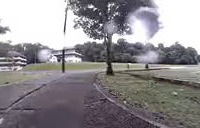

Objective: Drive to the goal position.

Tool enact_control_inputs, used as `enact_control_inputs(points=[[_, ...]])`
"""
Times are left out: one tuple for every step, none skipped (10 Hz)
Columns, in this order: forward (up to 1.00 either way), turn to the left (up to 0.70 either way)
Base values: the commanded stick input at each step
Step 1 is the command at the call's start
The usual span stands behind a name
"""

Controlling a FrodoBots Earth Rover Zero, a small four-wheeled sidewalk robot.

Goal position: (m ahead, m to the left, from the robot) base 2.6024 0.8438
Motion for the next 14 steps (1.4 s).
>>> enact_control_inputs(points=[[0.70,0.35],[0.70,0.35],[0.70,0.35],[0.70,0.28],[0.70,0.19],[0.70,0.17],[0.70,0.00],[0.70,0.00],[0.70,0.00],[0.70,0.00],[0.70,0.00],[0.70,0.00],[0.70,0.00],[0.70,0.00]])
